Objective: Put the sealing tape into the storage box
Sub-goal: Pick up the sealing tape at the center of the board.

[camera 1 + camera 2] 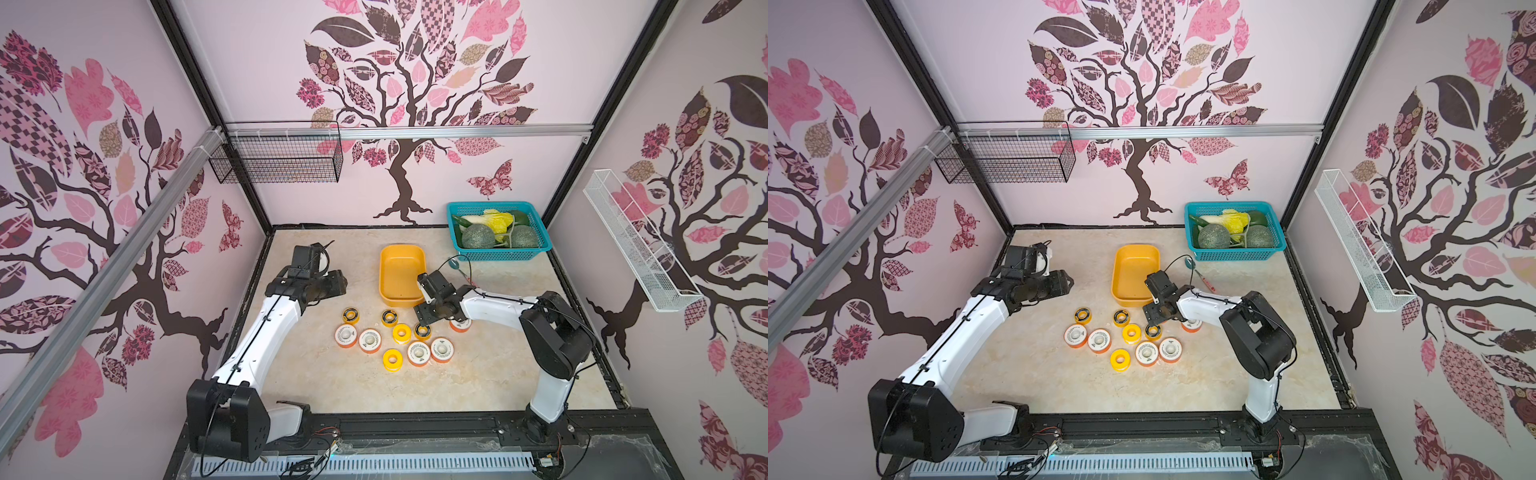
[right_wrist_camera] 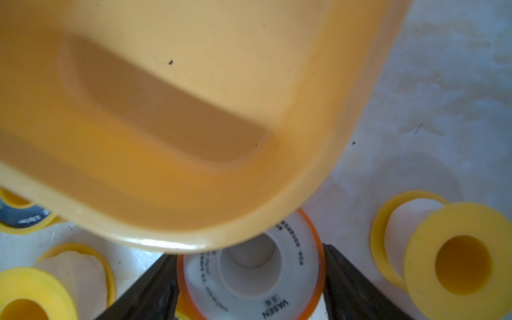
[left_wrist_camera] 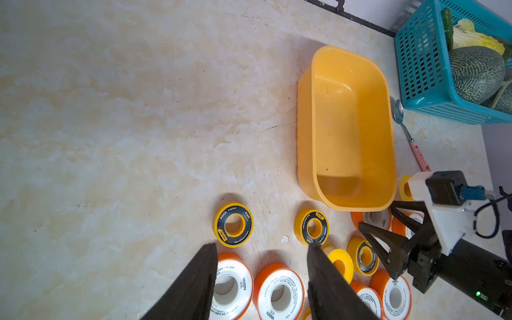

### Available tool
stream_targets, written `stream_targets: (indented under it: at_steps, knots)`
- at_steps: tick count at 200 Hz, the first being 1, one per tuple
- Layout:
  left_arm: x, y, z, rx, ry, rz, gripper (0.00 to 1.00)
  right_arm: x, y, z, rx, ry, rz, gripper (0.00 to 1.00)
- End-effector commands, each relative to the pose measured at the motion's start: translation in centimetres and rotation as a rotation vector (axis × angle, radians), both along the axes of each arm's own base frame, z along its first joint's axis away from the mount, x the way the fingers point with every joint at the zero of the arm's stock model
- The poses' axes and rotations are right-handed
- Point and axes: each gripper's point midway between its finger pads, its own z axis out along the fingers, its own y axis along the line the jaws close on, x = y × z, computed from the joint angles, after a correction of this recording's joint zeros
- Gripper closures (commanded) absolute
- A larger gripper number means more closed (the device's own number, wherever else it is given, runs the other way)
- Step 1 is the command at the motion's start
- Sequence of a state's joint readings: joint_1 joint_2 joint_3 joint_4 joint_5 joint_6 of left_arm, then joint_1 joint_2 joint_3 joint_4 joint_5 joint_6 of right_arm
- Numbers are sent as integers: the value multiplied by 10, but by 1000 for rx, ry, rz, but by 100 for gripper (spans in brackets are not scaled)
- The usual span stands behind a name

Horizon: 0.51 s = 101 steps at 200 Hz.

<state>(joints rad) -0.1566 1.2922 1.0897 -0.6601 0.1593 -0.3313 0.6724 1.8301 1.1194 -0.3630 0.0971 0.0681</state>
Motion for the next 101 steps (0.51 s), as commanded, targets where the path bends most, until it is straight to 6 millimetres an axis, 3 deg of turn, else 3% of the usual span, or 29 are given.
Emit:
stream_targets:
  at_steps: [1, 101]
  knots:
    - [3, 1, 4, 6, -14, -7, 43, 5, 2, 5, 5, -30, -17, 21]
    - [3, 1, 2, 4, -4, -11, 43, -6, -9, 11, 2, -38, -29, 26]
